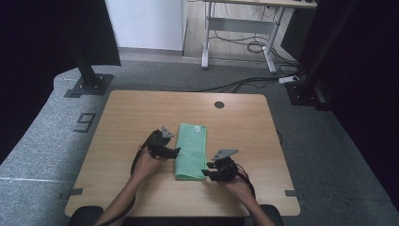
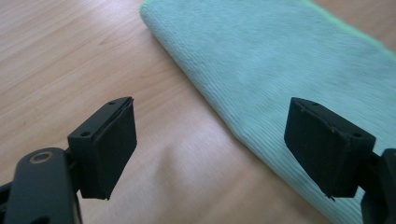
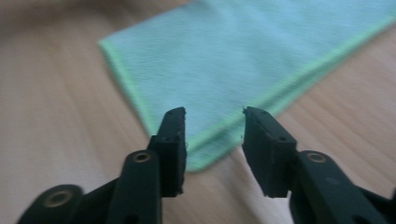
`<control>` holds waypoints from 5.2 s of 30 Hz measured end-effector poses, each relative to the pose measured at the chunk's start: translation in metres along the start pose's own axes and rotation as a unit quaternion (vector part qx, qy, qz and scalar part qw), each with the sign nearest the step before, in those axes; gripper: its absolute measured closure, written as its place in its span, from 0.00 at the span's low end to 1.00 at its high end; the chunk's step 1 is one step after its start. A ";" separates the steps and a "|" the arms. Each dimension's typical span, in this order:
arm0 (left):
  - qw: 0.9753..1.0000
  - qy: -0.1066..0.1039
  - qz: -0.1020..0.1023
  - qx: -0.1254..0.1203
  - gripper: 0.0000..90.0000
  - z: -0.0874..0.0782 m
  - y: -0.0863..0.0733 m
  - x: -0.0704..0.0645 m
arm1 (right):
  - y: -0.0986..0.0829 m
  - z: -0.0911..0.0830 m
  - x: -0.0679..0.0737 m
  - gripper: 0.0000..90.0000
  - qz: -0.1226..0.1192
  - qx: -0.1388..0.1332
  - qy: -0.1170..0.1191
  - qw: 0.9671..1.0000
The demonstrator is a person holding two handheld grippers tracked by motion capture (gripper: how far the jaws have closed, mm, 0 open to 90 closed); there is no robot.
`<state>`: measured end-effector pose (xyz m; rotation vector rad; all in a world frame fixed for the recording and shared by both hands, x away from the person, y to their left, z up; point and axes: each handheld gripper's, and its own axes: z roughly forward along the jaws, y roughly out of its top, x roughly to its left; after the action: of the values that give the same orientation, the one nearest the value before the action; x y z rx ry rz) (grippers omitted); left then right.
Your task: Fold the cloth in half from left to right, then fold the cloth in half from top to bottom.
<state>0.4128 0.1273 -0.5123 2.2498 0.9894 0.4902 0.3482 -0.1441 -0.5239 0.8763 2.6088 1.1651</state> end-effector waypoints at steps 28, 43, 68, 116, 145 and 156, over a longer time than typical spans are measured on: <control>0.999 -0.027 0.002 0.028 0.19 0.004 -0.030 -0.011 | -0.001 0.017 0.017 0.96 -0.053 0.045 0.006 0.998; 0.999 -0.027 0.018 0.022 0.19 0.001 -0.022 -0.022 | 0.000 -0.003 0.012 0.97 -0.048 0.033 -0.013 0.998; 0.997 -0.056 0.050 0.028 0.17 -0.017 -0.039 -0.050 | -0.008 -0.009 -0.001 0.67 -0.004 0.024 -0.007 1.000; 0.998 -0.063 0.023 0.003 0.16 -0.023 -0.039 -0.036 | -0.004 0.010 -0.028 0.29 0.018 0.017 -0.082 0.996; 0.998 -0.062 0.008 0.007 0.00 -0.034 -0.092 -0.005 | -0.053 -0.015 -0.052 0.00 0.050 0.000 -0.115 0.992; 0.999 -0.051 -0.009 0.009 0.00 -0.034 -0.092 -0.007 | -0.053 -0.015 -0.052 0.00 0.050 0.000 -0.115 0.992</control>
<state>0.3409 0.1832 -0.5494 2.2558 0.9651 0.3553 0.3612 -0.2108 -0.5568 1.0839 2.4052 1.0191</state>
